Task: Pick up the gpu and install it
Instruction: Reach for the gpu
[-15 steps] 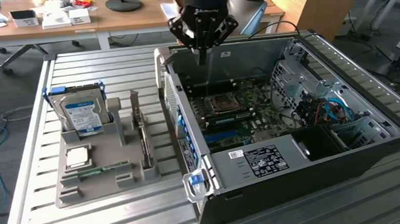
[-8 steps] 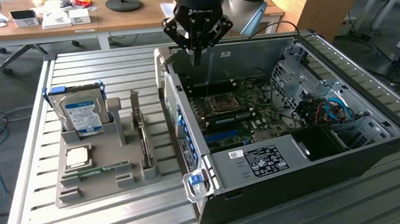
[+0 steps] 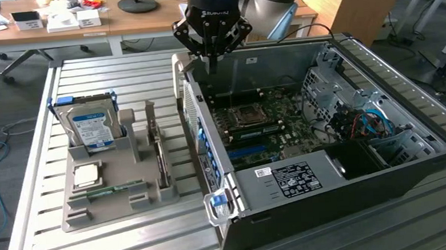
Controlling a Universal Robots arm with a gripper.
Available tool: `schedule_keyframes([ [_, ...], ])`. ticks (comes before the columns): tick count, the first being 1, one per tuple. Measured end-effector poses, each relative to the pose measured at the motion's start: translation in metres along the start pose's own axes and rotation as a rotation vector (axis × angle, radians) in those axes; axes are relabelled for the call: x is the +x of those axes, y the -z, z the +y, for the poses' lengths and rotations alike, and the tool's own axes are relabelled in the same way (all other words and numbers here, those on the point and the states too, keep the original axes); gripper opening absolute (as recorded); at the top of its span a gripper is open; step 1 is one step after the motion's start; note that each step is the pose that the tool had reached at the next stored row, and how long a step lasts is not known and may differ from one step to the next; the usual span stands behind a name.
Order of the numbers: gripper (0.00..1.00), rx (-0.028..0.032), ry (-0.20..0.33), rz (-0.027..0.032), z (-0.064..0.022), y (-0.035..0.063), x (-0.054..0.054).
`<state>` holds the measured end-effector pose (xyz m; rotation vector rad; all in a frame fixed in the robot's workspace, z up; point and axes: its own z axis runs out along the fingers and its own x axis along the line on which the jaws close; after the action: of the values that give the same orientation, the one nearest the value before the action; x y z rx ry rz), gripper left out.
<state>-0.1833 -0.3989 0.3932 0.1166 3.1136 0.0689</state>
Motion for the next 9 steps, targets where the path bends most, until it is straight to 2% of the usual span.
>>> schedule_keyframes([
  [9, 0.11, 0.0001, 0.0, 0.0001, -0.0014, 0.0006, 0.019],
])
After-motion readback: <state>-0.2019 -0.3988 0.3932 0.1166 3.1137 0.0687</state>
